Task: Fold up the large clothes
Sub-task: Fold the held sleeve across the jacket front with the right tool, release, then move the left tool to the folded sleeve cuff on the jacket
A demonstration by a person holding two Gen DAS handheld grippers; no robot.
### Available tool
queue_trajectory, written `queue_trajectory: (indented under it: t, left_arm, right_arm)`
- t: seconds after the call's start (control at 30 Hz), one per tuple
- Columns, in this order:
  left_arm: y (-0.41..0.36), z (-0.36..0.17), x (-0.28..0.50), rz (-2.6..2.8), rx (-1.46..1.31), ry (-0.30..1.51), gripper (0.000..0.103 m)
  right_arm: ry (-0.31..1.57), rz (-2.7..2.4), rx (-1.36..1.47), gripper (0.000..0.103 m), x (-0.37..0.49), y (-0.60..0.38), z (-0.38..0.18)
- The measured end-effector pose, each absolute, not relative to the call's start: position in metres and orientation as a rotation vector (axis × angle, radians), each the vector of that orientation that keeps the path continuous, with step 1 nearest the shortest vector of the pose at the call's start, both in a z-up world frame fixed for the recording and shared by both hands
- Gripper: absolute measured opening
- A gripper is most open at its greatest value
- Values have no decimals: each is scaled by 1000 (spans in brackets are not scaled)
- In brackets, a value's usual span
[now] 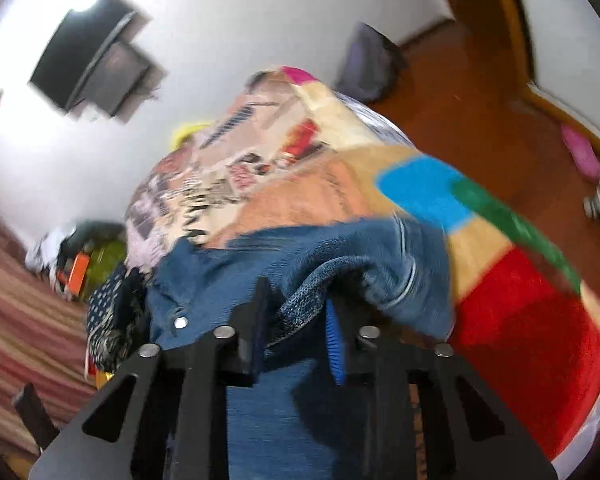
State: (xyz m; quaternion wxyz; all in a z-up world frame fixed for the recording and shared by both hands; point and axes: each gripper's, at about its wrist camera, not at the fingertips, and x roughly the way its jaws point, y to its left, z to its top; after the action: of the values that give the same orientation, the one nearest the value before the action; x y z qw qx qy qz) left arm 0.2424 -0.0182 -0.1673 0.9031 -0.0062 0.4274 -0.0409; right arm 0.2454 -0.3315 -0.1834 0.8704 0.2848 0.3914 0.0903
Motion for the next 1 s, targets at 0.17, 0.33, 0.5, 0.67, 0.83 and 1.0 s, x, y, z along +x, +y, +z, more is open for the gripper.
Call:
queue_trajectory:
  t: [0.17, 0.33, 0.5, 0.67, 0.83, 1.0]
  left_arm:
    - [-9, -161, 234, -79, -24, 855, 85]
    - [6, -152, 226, -66, -37, 825, 85]
    - [25, -141, 216, -39, -53, 789, 85]
    - [48, -135, 203, -2, -83, 760, 85]
    - [71, -137, 196, 33, -117, 772, 85]
    - [83, -137, 189, 55, -124, 769, 85]
  right_arm:
    - [749, 274, 472, 17, 246, -297, -146]
    - [723, 403, 362, 17, 246, -243, -121]
    - [765, 535, 189, 14, 242, -173, -127]
    - [869, 640, 58, 13, 240, -111, -158]
    - [977, 708, -40, 13, 230, -69, -193]
    - [1051, 729, -106, 13, 218, -52, -212]
